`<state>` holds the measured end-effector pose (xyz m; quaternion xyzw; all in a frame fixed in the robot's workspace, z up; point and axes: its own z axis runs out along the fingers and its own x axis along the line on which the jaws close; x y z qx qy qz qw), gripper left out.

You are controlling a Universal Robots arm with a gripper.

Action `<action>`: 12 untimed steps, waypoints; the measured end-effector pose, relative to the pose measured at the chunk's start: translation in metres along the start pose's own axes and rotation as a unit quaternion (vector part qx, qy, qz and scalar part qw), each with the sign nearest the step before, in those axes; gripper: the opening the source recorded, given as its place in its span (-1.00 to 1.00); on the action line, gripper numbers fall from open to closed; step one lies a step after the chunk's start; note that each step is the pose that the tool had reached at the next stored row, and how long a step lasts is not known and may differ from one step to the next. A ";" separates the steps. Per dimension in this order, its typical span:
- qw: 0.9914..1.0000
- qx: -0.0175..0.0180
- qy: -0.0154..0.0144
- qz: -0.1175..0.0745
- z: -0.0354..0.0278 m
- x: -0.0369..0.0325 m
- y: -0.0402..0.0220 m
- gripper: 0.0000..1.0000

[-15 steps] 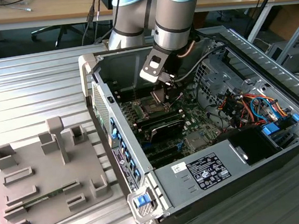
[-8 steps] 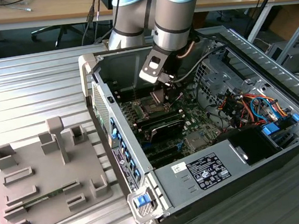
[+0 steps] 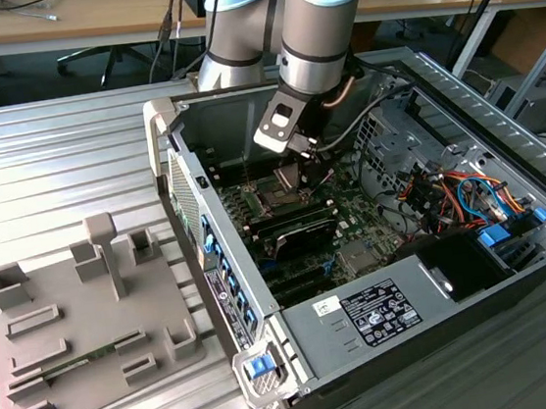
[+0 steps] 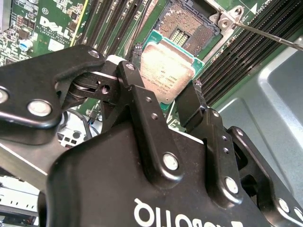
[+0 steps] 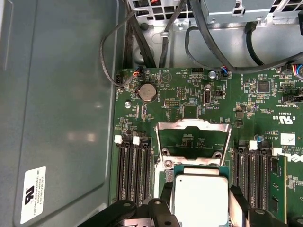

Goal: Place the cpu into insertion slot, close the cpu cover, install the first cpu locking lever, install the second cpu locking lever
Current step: 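Place the cpu into insertion slot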

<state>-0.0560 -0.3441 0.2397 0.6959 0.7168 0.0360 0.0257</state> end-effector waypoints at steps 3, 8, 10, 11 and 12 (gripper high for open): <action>1.000 0.000 0.000 0.000 0.0009 0.0000 -0.0001 0.09; 1.000 0.000 0.000 0.000 0.0034 0.0000 -0.0003 0.09; 1.000 0.000 0.000 0.000 0.0037 0.0000 -0.0003 0.09; 1.000 0.000 0.000 0.000 0.0039 -0.0001 -0.0004 0.09; 1.000 0.000 0.000 0.000 0.0040 -0.0001 -0.0004 0.09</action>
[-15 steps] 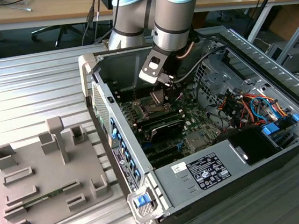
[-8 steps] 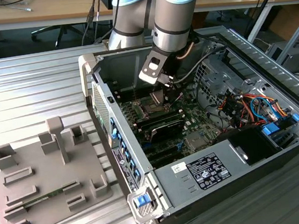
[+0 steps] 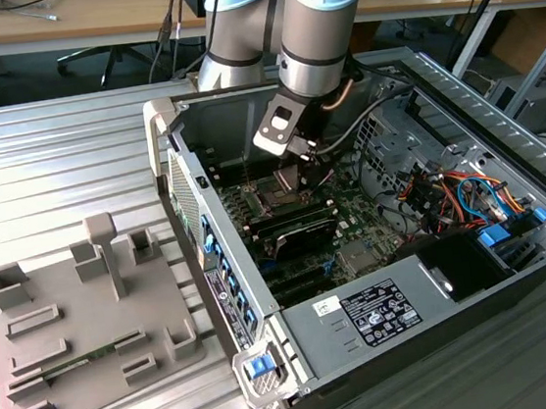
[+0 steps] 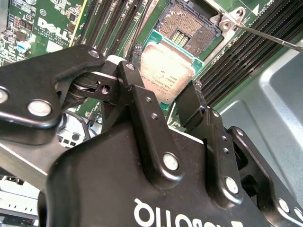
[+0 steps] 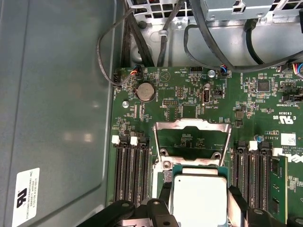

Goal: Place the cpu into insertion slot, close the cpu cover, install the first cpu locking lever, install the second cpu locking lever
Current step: 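Place the cpu into insertion slot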

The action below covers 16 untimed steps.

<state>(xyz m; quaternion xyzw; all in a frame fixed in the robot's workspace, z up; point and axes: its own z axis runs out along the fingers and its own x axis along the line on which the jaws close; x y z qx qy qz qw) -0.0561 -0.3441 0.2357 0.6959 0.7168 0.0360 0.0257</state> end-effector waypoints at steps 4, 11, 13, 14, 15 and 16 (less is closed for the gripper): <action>1.000 0.000 0.000 0.000 0.0024 0.0006 -0.0003 0.09; 1.000 0.000 0.000 0.000 0.0029 0.0037 -0.0012 0.09; 1.000 0.000 0.000 0.000 0.0030 0.0043 -0.0015 0.09; 1.000 0.000 0.000 0.000 0.0031 0.0051 -0.0017 0.09; 1.000 0.000 0.000 0.000 0.0032 0.0057 -0.0017 0.09; 1.000 0.000 0.000 0.000 0.0034 0.0063 -0.0019 0.09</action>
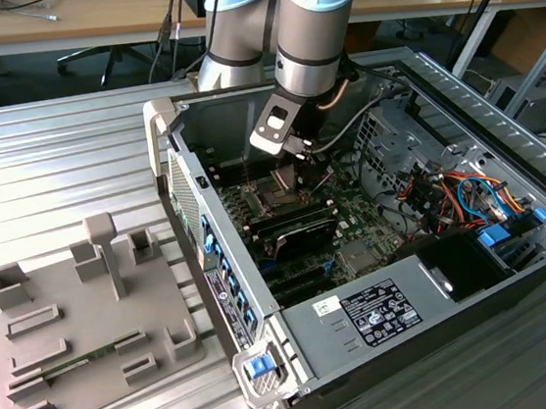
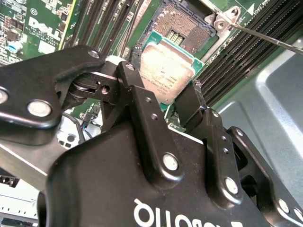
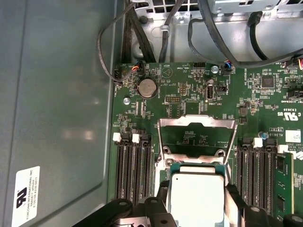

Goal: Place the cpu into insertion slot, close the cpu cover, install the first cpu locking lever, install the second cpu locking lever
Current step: 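Place the cpu into insertion slot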

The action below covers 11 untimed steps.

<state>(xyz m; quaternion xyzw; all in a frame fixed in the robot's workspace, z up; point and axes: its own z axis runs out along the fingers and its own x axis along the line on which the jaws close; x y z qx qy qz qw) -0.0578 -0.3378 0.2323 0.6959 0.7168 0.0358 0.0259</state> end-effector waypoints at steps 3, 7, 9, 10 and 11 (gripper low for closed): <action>1.000 0.000 0.000 0.000 0.0002 0.0006 -0.0005 0.09; 1.000 0.000 -0.001 0.000 0.0007 0.0007 -0.0007 0.09; 1.000 0.000 -0.001 0.000 0.0010 0.0008 -0.0007 0.09; 1.000 0.000 -0.002 0.000 0.0012 0.0010 -0.0008 0.09; 1.000 0.000 -0.004 0.000 0.0012 0.0013 -0.0008 0.09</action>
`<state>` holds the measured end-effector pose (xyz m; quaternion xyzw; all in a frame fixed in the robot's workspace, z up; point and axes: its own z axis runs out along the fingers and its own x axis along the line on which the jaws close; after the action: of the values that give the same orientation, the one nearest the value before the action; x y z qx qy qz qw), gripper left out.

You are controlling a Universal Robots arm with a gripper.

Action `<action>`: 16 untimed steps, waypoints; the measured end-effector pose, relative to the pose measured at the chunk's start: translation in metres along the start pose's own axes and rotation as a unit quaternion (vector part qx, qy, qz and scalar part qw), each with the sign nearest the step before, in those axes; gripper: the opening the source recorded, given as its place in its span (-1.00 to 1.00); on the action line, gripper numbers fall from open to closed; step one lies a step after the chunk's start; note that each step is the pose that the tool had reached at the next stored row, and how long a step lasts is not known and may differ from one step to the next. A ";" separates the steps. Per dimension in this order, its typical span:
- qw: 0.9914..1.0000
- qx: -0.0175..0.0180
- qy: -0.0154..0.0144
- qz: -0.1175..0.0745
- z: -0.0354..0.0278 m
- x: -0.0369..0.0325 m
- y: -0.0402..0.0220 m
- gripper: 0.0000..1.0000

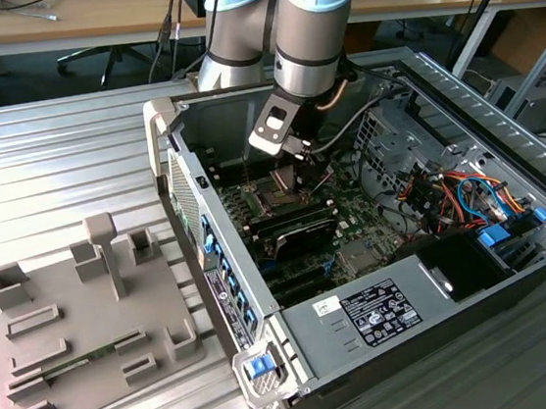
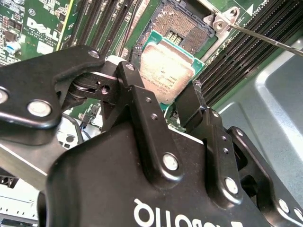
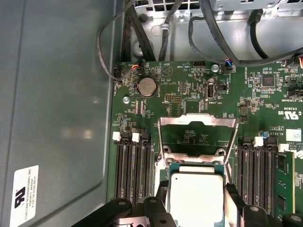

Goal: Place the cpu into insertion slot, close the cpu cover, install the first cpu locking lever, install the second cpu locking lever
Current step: 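Place the cpu into insertion slot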

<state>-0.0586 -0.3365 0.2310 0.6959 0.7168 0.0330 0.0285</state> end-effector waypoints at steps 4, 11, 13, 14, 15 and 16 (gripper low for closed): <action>1.000 0.000 -0.013 -0.001 0.0007 0.0012 0.0000 0.09; 1.000 0.001 -0.021 -0.002 0.0023 0.0032 -0.0049 0.09; 1.000 0.001 -0.021 -0.002 0.0032 0.0045 -0.0082 0.09; 1.000 0.001 -0.021 -0.002 0.0036 0.0047 -0.0089 0.09; 1.000 0.001 -0.021 -0.002 0.0040 0.0048 -0.0093 0.09; 1.000 0.001 -0.021 -0.002 0.0047 0.0051 -0.0095 0.09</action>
<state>-0.0678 -0.3317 0.2255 0.6950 0.7175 0.0176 0.0435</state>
